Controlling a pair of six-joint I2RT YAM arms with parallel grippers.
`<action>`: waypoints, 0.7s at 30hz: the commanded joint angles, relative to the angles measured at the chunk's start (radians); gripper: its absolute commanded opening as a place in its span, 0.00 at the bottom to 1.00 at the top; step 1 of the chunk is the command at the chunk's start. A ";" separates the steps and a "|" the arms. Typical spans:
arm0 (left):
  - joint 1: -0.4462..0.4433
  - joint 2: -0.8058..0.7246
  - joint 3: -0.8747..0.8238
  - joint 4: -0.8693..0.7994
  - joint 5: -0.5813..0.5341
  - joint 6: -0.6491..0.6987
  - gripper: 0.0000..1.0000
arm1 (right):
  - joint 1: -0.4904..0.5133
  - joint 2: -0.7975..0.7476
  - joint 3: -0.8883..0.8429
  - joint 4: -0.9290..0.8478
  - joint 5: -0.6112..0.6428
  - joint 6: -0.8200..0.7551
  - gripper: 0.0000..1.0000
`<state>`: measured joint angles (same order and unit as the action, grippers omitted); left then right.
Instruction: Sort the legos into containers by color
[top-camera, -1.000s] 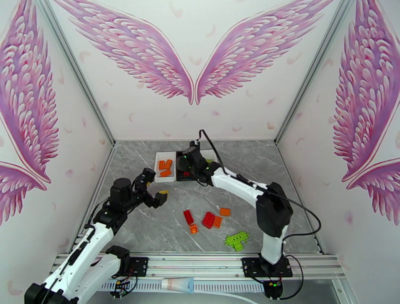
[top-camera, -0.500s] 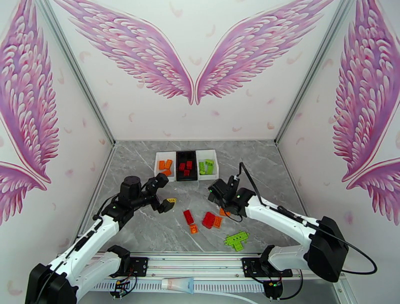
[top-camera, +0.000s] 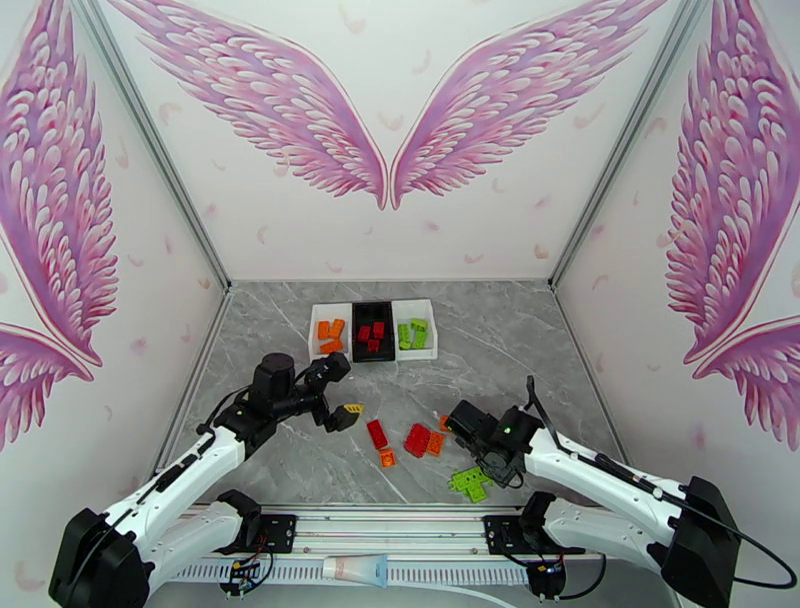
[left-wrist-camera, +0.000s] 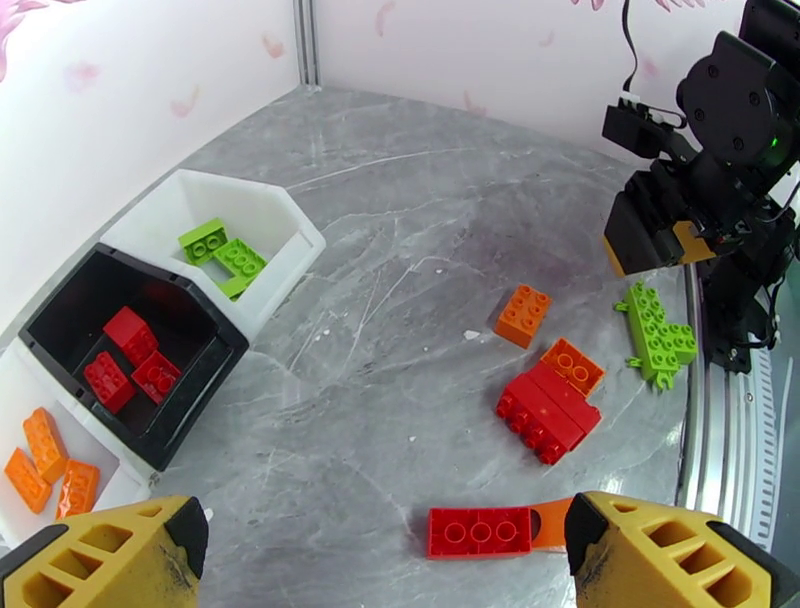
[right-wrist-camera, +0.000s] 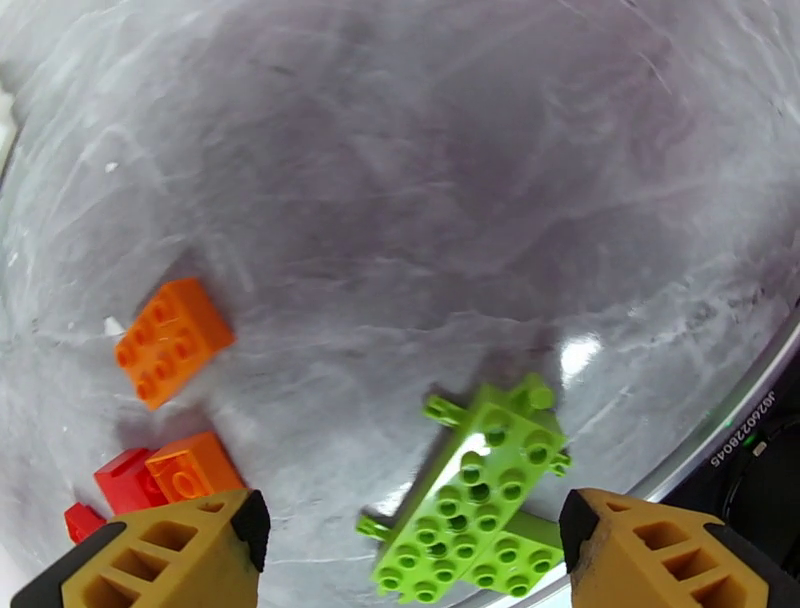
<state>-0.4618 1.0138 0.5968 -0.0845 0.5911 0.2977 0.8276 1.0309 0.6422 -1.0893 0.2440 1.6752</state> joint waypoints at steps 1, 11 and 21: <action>-0.017 0.017 0.044 -0.012 0.062 0.049 0.99 | 0.003 -0.053 -0.070 -0.004 -0.054 0.110 0.79; -0.059 0.050 0.051 -0.025 0.117 0.074 0.99 | 0.002 -0.155 -0.191 0.131 -0.066 0.160 0.62; -0.069 0.082 0.045 0.002 0.117 0.060 0.99 | -0.026 -0.111 -0.195 0.220 -0.086 0.096 0.58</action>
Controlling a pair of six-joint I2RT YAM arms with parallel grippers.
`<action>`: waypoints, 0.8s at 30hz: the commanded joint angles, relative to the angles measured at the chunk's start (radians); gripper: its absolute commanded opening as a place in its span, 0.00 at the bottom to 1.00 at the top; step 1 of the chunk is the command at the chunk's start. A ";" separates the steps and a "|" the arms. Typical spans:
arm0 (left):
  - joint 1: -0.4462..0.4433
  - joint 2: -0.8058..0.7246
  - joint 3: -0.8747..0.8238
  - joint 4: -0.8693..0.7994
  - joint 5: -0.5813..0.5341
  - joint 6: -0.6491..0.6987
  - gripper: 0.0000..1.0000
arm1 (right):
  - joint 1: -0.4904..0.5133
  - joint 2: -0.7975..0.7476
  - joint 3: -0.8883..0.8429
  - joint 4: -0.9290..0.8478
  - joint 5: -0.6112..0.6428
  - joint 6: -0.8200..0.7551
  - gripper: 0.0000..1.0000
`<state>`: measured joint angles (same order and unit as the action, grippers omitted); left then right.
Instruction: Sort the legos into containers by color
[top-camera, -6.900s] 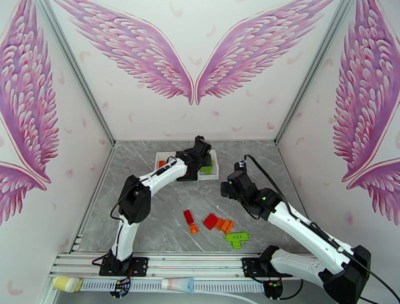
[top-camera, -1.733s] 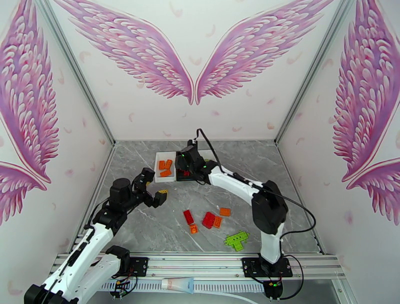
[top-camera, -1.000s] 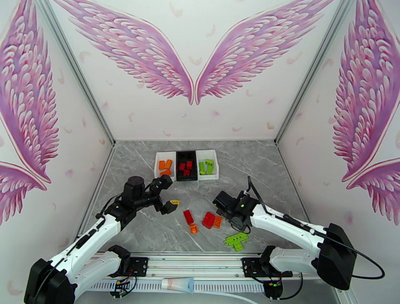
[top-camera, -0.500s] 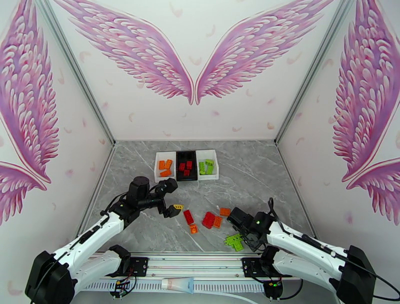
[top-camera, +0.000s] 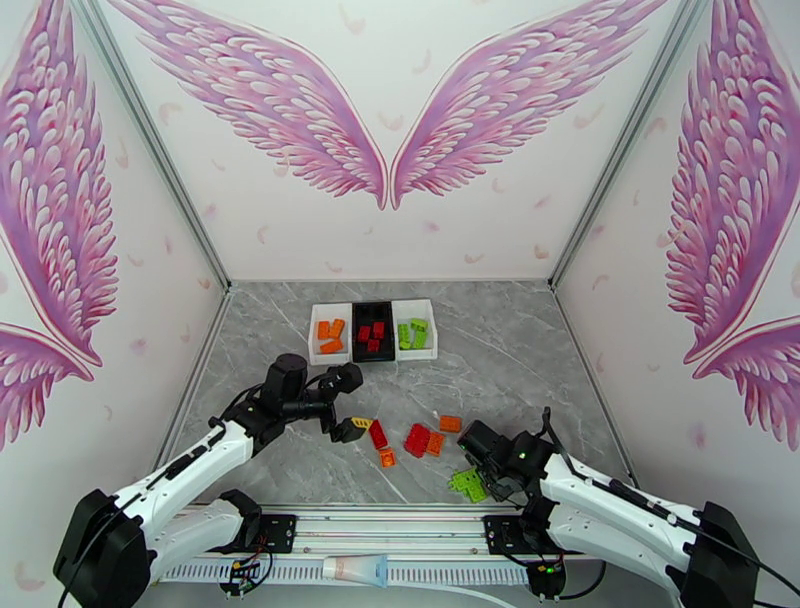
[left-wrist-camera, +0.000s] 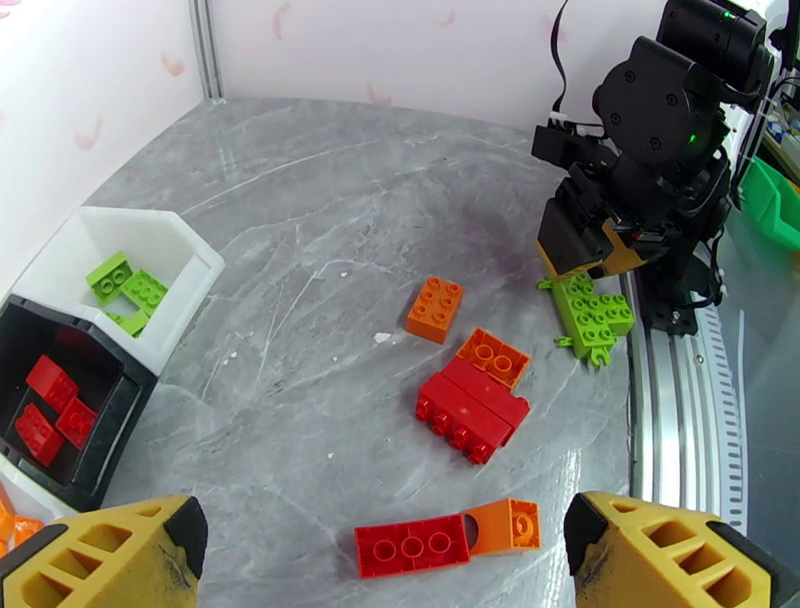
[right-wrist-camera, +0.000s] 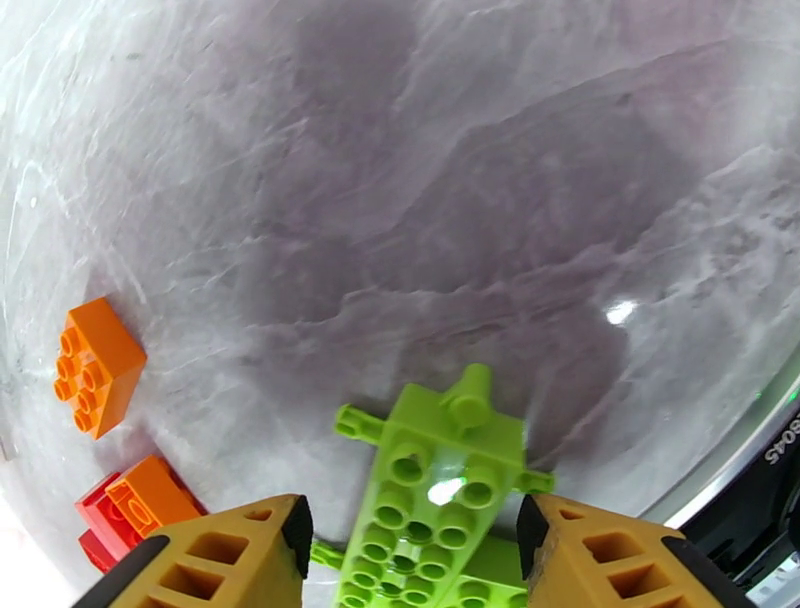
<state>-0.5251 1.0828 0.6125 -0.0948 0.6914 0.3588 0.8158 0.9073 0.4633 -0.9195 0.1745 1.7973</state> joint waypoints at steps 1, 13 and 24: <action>-0.005 0.017 0.033 0.013 0.012 -0.010 0.99 | -0.018 0.019 -0.014 0.056 -0.019 -0.033 0.56; -0.004 0.027 0.030 0.020 0.002 -0.018 0.99 | -0.041 0.108 -0.014 0.096 -0.035 -0.056 0.49; -0.001 0.016 0.000 0.092 -0.043 -0.077 0.99 | -0.068 0.210 0.069 0.074 -0.012 -0.133 0.34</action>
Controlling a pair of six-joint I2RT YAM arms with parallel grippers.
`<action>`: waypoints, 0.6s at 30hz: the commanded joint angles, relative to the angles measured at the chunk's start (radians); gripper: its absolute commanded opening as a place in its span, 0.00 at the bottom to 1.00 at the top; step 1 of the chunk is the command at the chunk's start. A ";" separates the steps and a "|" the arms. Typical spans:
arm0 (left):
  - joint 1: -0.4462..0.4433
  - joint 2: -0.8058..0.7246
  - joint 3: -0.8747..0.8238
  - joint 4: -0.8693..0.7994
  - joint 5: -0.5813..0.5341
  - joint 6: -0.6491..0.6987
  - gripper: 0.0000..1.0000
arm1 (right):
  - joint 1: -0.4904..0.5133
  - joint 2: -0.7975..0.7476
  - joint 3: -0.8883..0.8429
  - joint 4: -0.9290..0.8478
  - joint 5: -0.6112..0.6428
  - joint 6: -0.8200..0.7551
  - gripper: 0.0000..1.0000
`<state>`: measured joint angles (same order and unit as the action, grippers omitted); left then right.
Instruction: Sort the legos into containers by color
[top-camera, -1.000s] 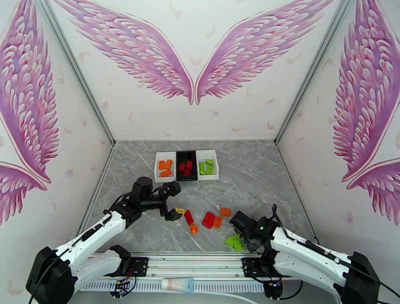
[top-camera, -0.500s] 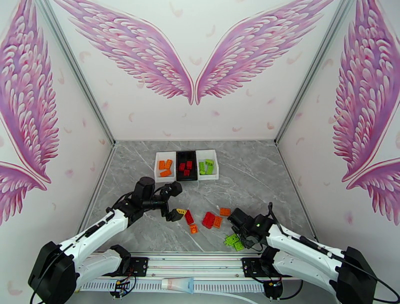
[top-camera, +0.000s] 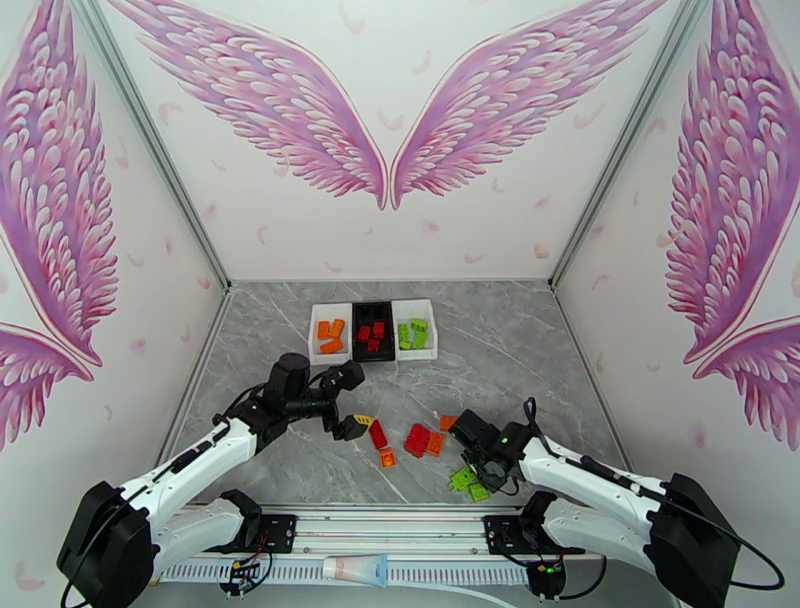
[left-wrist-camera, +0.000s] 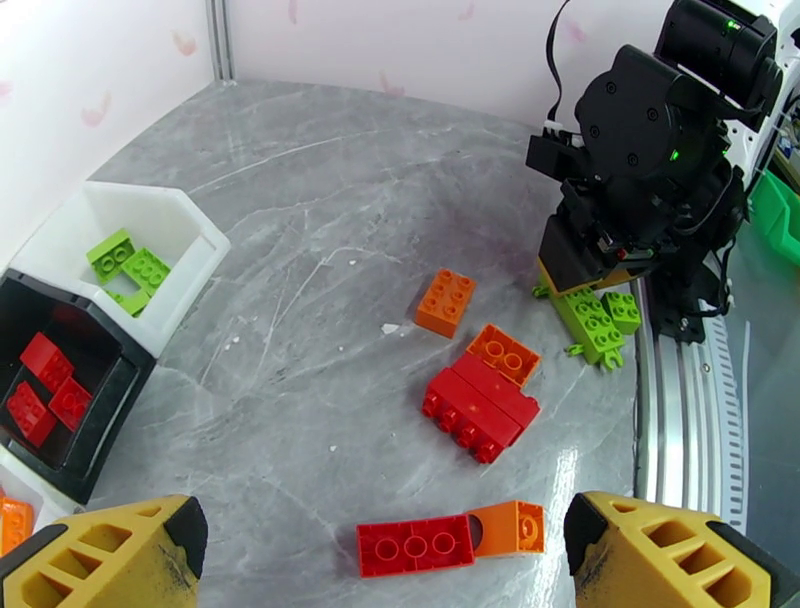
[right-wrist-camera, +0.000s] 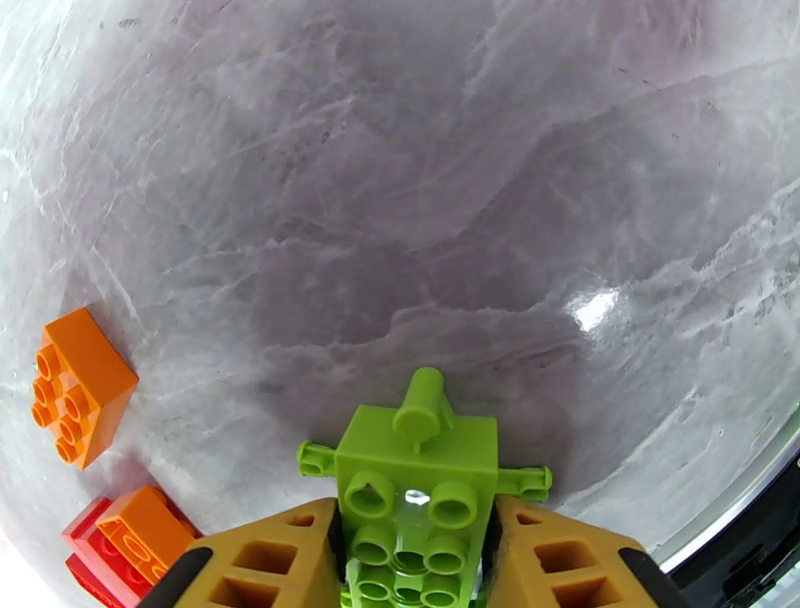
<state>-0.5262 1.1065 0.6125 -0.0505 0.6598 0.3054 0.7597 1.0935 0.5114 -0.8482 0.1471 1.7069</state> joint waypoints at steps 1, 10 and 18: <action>0.002 -0.008 0.000 0.052 -0.015 -0.027 0.99 | -0.014 0.036 0.041 -0.006 0.025 -0.058 0.33; 0.032 -0.046 -0.060 0.176 -0.060 -0.154 0.99 | -0.054 0.211 0.354 -0.108 0.155 -0.367 0.28; 0.043 -0.100 -0.085 0.154 -0.097 -0.160 0.99 | -0.112 0.420 0.694 -0.045 0.284 -0.875 0.24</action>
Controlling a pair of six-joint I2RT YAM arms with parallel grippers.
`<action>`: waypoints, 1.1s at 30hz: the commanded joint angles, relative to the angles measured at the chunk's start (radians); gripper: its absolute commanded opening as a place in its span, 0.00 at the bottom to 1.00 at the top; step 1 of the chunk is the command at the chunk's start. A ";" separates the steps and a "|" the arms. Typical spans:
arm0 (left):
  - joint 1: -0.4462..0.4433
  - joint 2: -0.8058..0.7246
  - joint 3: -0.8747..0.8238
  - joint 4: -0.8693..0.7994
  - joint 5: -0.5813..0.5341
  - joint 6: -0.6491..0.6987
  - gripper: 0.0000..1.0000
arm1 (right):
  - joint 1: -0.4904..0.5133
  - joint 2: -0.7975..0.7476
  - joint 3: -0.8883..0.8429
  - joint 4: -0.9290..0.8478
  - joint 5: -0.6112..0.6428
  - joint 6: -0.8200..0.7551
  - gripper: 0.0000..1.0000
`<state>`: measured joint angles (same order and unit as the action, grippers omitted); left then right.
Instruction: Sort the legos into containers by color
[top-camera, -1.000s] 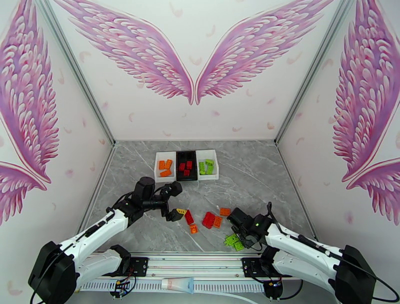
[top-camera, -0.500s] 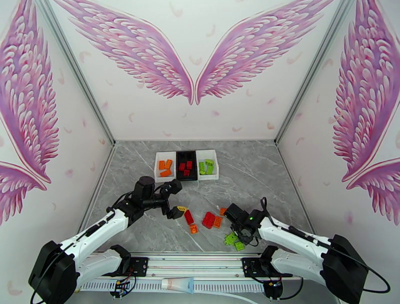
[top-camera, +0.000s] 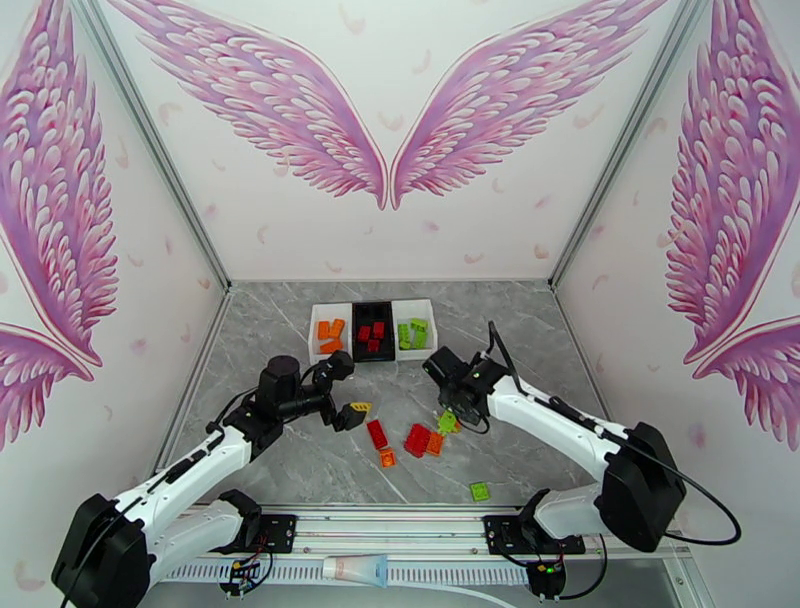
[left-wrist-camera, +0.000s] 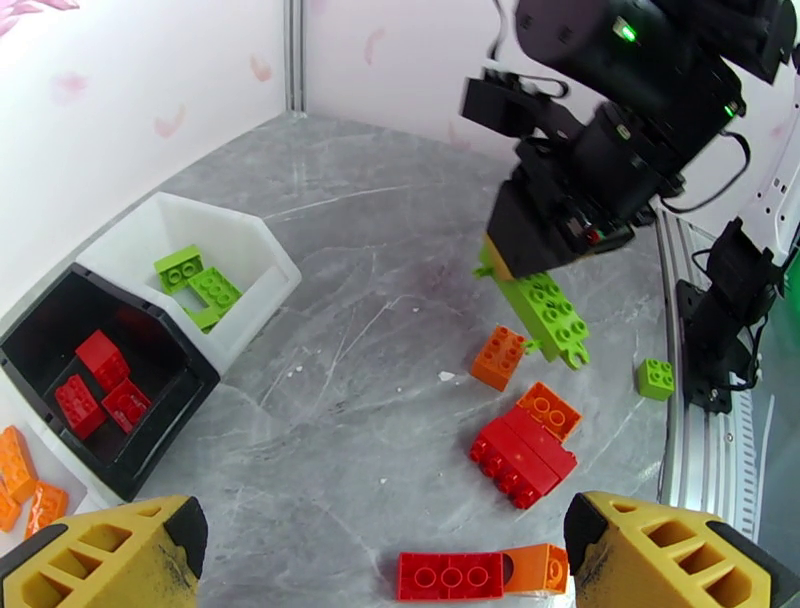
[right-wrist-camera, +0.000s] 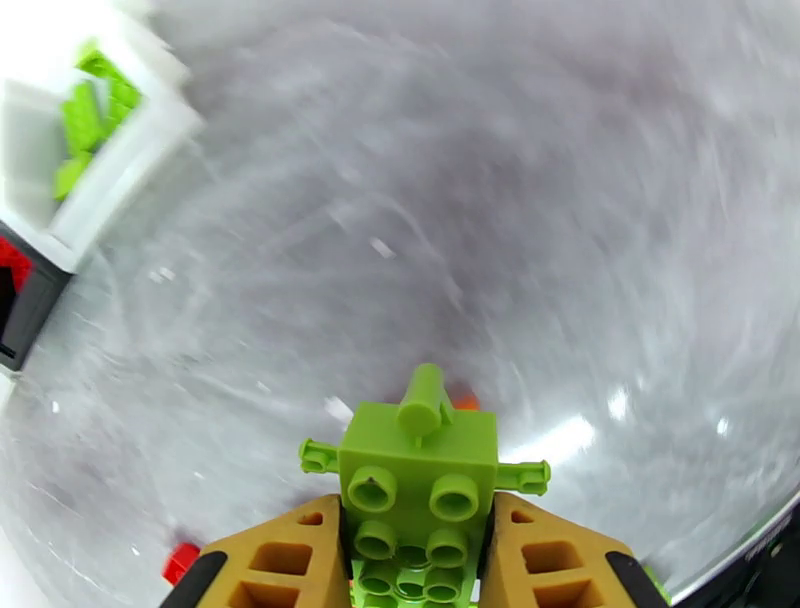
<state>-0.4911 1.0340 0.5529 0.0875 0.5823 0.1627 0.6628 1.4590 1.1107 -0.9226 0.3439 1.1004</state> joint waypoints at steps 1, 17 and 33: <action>0.008 -0.033 -0.025 0.009 -0.020 -0.019 0.99 | -0.022 0.084 0.142 0.042 0.092 -0.322 0.22; 0.026 -0.123 -0.037 -0.072 -0.057 0.004 0.99 | -0.119 0.567 0.701 0.292 0.004 -0.921 0.21; 0.028 -0.137 -0.030 -0.080 -0.072 0.017 0.99 | -0.148 0.757 0.908 0.302 0.011 -0.931 0.52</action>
<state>-0.4694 0.9138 0.5346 0.0334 0.5106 0.1619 0.5232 2.2402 1.9842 -0.6136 0.3408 0.1787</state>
